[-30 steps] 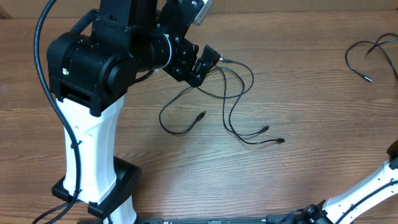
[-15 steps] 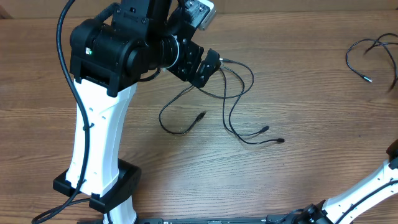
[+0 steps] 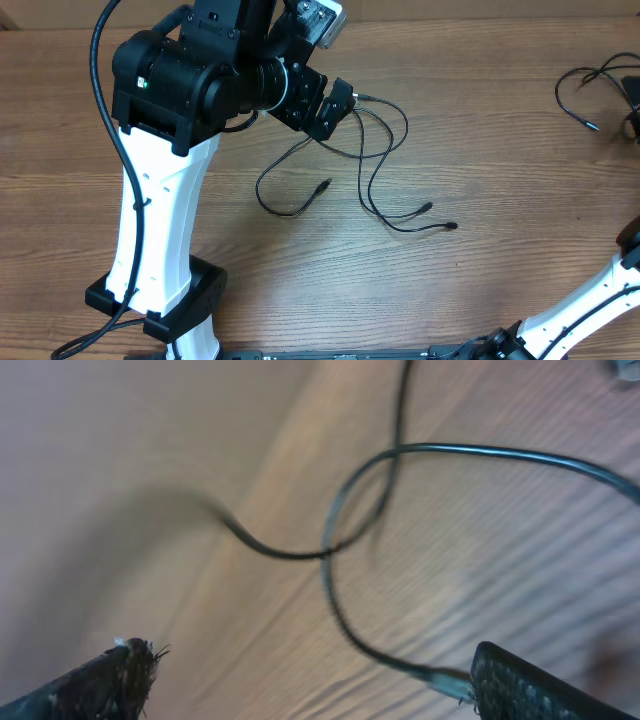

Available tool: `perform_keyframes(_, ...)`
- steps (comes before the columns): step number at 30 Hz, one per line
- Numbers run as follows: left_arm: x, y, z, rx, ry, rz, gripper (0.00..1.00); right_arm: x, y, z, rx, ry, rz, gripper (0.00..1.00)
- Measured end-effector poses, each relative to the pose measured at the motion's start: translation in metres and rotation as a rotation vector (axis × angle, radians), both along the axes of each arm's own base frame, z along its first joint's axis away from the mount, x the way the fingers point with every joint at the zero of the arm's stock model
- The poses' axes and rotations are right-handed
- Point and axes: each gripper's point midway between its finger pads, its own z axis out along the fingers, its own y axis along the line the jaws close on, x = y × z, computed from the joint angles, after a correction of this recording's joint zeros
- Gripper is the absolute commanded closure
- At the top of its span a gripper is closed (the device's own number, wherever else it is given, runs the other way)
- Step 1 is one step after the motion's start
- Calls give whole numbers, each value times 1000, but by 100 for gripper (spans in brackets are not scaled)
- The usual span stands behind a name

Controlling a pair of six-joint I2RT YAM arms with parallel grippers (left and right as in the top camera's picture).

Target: Untangle cables

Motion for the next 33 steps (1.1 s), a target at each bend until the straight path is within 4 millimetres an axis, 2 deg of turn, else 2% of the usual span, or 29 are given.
perform_keyframes(1, 0, 0, 0, 2, -1, 2, 0, 2, 2, 7, 1, -15, 12, 0)
perform_keyframes(4, 3, 4, -1, 18, -8, 17, 0, 7, 9, 57, -50, -92, 42, 0)
perform_keyframes(5, 3, 5, -1, 23, -12, 22, 0, 9, 15, 90, -98, -140, 57, 0)
perform_keyframes(6, 4, 6, -1, 28, -13, 26, 0, 9, 27, 138, -178, -211, 81, 0)
perform_keyframes(7, 5, 7, -2, 33, -16, 31, 0, 9, 33, 161, -218, -247, 92, 0)
perform_keyframes(9, 7, 8, -2, 43, -23, 40, 0, 3, 57, 227, -350, -354, 134, 0)
perform_keyframes(10, 8, 9, -1, 46, -28, 46, 0, -4, 77, 265, -430, -417, 165, 0)
perform_keyframes(13, 11, 12, -1, 61, -44, 63, 0, -26, 133, 346, -601, -571, 244, 0)
perform_keyframes(15, 15, 14, 0, 70, -57, 75, 0, -42, 173, 388, -690, -667, 298, 0)
perform_keyframes(17, 18, 16, 1, 77, -74, 88, 0, -57, 211, 418, -750, -752, 353, 0)
perform_keyframes(19, 20, 18, 1, 86, -81, 98, 0, -66, 242, 432, -778, -807, 407, 0)
perform_keyframes(22, 22, 21, 1, 99, -89, 111, 0, -64, 276, 435, -772, -850, 481, 0)
perform_keyframes(28, 25, 26, 1, 122, -100, 133, 0, -55, 328, 416, -687, -840, 610, 0)
perform_keyframes(33, 26, 27, 1, 128, -103, 139, 0, -55, 371, 407, -671, -862, 716, 0)
